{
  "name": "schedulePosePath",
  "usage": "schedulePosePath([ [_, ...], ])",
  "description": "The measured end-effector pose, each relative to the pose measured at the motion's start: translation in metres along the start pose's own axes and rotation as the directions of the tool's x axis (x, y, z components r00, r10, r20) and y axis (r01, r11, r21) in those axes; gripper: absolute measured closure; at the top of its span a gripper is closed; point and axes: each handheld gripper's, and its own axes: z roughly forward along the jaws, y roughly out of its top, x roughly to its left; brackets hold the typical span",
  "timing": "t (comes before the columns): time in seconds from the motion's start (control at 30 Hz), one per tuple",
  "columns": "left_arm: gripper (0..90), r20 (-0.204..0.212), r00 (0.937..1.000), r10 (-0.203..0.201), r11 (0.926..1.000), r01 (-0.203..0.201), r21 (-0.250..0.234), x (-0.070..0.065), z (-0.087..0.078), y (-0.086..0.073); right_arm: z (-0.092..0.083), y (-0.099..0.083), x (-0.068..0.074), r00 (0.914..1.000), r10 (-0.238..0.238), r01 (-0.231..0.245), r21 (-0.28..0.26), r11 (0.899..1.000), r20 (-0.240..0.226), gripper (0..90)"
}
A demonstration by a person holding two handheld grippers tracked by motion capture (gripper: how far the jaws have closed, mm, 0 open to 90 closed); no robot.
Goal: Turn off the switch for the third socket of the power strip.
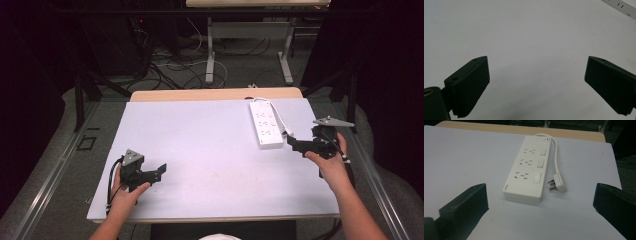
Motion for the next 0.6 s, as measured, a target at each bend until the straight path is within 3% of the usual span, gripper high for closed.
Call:
schedulePosePath([
  [0.2, 2.8, 0.011, 0.9999, 0.000, 1.0000, 0.000, 0.001, 0.000, 0.000, 0.000, -0.007, -0.021, 0.002, 0.9993, 0.032, -0.032, -0.015, 0.999, -0.022, 0.0],
  [0.6, 0.3, 0.010, 0.9997, 0.021, 0.9998, -0.021, -0.002, -0.002, 0.001, -0.001, -0.011, -0.051, 0.007, 0.9995, -0.026, 0.026, -0.019, 0.999, -0.015, 0.0],
])
